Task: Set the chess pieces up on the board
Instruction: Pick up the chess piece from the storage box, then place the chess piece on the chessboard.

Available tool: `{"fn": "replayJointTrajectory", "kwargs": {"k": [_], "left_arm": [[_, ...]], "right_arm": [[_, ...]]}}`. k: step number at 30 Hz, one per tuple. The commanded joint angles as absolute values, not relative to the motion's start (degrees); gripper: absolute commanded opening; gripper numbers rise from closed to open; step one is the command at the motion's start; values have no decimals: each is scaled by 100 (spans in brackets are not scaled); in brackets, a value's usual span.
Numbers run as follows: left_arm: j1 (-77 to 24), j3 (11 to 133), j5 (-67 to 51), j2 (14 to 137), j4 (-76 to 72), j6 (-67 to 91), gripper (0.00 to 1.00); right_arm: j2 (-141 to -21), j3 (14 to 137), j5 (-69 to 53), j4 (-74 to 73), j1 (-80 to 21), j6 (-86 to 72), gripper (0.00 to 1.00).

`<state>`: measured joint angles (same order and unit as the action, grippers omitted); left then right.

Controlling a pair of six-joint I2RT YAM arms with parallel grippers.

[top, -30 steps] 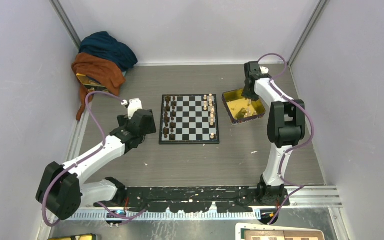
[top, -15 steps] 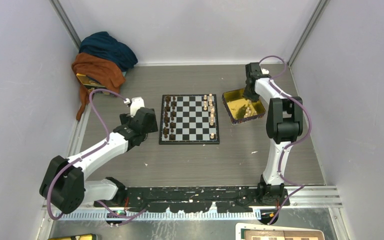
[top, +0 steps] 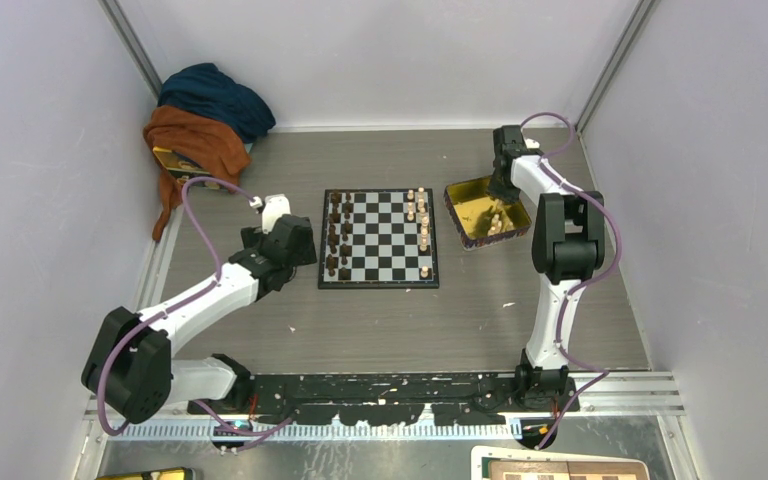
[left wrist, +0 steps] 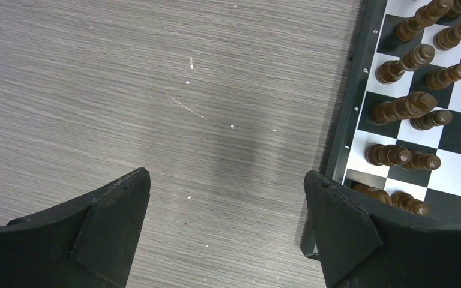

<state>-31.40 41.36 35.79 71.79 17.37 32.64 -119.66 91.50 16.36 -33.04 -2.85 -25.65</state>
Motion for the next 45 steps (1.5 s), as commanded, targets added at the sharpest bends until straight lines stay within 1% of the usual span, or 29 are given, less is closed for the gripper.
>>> {"fn": "replayJointTrajectory", "kwargs": {"k": [1, 5, 7, 12, 16, 17, 32, 39, 45], "left_arm": [[-3160, 4377, 3683, 7207, 1429, 3307, 100], [-3164, 4377, 3691, 7242, 1415, 3292, 100], [-3164, 4381, 3691, 7259, 1394, 3290, 100], [-3164, 4395, 3691, 7286, 1389, 3271, 100], [-3164, 4410, 3683, 7284, 1389, 3271, 100], [-3164, 4412, 3680, 7286, 1390, 3269, 100], [-3172, 4404, 3639, 6869, 1574, 3374, 100], [-3232, 4403, 3680, 6601, 1830, 3469, 100], [-3283, 4378, 3700, 6374, 2063, 3560, 100]], "right_arm": [[-11975, 9443, 1628, -3190, -256, -2575, 36], [-12021, 9472, 1634, -3205, -247, -2583, 32], [-12034, 9483, 1627, -3221, -247, -2578, 28], [-12039, 9477, 1620, -3268, -234, -2584, 16], [-11990, 9449, 1604, -3278, -219, -2566, 2], [-11970, 9441, 1600, -3274, -220, -2566, 1], [-11128, 9456, 1309, -3360, -401, -2458, 1], [-10801, 9466, 1307, -3478, -826, -2376, 1], [-10531, 9457, 1413, -3621, -1525, -2275, 1]]}}
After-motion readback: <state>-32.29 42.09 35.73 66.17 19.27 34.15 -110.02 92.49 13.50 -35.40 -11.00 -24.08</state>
